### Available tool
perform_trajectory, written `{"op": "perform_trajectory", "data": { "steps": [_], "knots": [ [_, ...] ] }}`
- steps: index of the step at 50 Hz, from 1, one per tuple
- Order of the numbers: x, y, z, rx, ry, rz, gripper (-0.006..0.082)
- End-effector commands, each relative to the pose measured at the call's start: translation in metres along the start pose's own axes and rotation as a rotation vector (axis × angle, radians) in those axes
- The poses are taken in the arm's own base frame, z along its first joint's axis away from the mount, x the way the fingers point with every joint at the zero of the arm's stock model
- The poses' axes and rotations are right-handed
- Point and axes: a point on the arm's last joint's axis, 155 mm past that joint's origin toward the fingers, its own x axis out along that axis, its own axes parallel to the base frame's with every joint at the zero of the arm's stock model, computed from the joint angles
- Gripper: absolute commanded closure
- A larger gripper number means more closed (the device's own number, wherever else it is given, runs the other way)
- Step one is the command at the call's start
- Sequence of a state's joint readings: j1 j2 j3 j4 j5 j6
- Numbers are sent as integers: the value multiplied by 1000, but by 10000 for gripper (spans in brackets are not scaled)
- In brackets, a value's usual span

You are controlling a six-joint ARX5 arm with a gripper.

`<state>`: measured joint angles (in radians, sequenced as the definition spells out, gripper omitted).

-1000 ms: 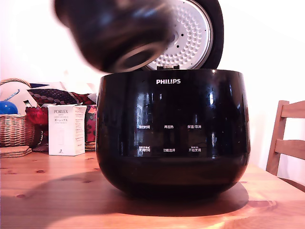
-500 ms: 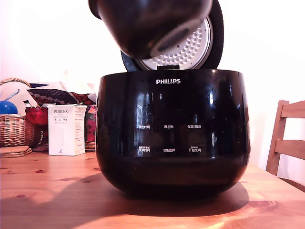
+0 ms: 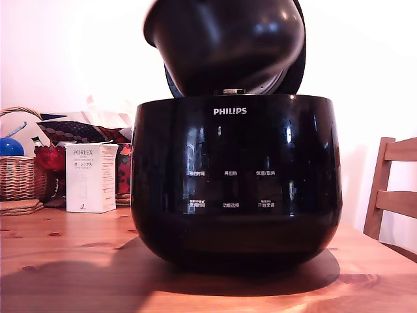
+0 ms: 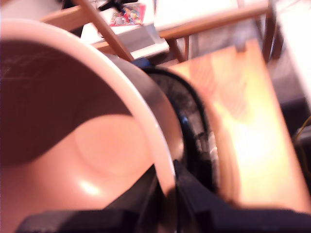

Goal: Place the pot you are holding inside the rice cooker

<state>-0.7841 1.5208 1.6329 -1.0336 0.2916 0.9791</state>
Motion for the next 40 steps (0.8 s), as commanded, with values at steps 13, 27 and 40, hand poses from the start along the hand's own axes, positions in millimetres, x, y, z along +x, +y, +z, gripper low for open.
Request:
{"op": "perform_trajectory", "data": {
  "steps": [13, 27, 40],
  "knots": [
    [22, 9, -19, 118, 116, -5, 789],
    [25, 11, -35, 268, 200, -13, 789],
    [26, 14, -42, 385, 239, -18, 789]
  ]
}}
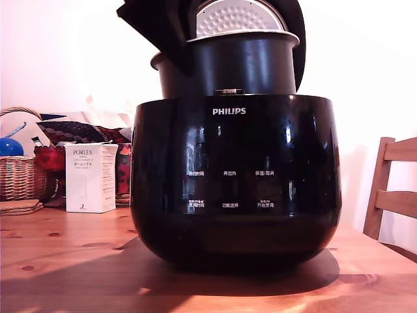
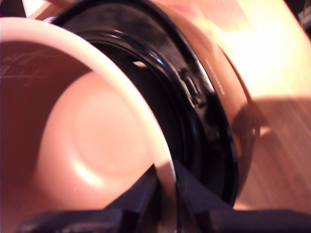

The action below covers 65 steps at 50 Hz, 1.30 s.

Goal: Place the pot you are holding inside the rice cooker

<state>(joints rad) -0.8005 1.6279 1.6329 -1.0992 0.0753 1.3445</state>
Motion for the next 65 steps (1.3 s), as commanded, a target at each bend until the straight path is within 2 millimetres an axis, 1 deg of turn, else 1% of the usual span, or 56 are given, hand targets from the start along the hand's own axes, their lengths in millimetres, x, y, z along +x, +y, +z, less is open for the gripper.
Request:
{"op": "perform_trajectory", "data": {
  "steps": [1, 18, 30, 45, 54, 65],
  "knots": [
    [-11, 16, 4, 31, -7, 62, 789],
    [10, 14, 0, 54, 13, 17, 789],
    [18, 12, -2, 51, 17, -5, 789],
    [24, 7, -2, 48, 16, -31, 789],
    [24, 4, 2, 39, -9, -44, 789],
    [24, 4, 2, 28, -8, -46, 789]
  ]
}}
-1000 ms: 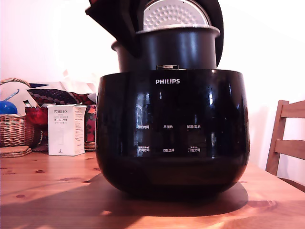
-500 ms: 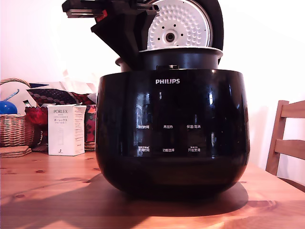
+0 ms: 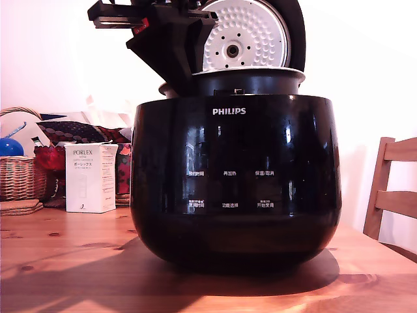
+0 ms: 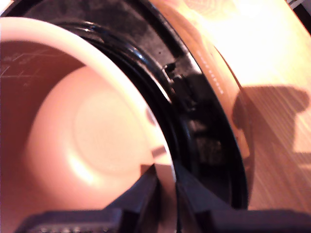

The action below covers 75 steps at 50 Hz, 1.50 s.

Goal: Place the pot you are holding inside the rice cooker

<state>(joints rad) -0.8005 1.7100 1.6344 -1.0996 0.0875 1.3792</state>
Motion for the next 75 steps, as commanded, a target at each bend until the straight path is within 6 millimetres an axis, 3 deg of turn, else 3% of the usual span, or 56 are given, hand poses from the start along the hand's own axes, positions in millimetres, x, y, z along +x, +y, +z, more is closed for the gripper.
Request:
{"op": "perform_trajectory", "data": {
  "steps": [1, 31, 52, 61, 69, 75],
  "knots": [
    [-7, 11, 4, 1, -12, 35, 788],
    [-7, 10, -4, -28, 28, 35, 597],
    [-15, 0, -17, -102, 103, 8, 597],
    [-24, -11, -21, -129, 139, -32, 597],
    [-38, -9, -23, -213, 161, -18, 605],
    [-46, -4, -26, -294, 177, 8, 708]
  ]
}}
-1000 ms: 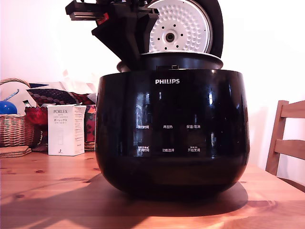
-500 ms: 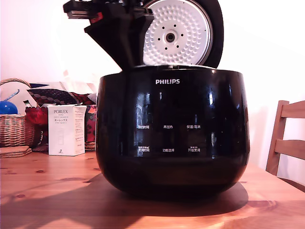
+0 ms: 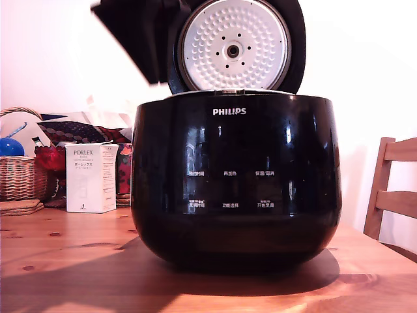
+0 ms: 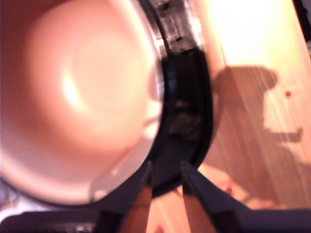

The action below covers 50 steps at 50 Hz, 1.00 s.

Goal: Place the pot you are holding inside the rice cooker

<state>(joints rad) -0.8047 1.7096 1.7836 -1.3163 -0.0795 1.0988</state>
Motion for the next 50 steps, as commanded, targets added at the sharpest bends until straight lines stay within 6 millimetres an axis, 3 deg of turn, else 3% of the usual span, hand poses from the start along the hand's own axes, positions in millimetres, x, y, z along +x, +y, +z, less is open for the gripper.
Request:
{"op": "perform_trajectory", "data": {
  "steps": [1, 4, 20, 25, 40, 50],
  "knots": [
    [-6, 2, 0, -74, -2, 19, 730],
    [-8, 6, -3, -145, -2, 26, 795],
    [-8, 29, -48, -623, -4, 55, 789],
    [-13, 48, -65, -750, -54, 101, 789],
    [-73, 117, -118, -1037, -294, 384, 789],
    [-106, 136, -138, -1084, -385, 504, 789]
  ]
}}
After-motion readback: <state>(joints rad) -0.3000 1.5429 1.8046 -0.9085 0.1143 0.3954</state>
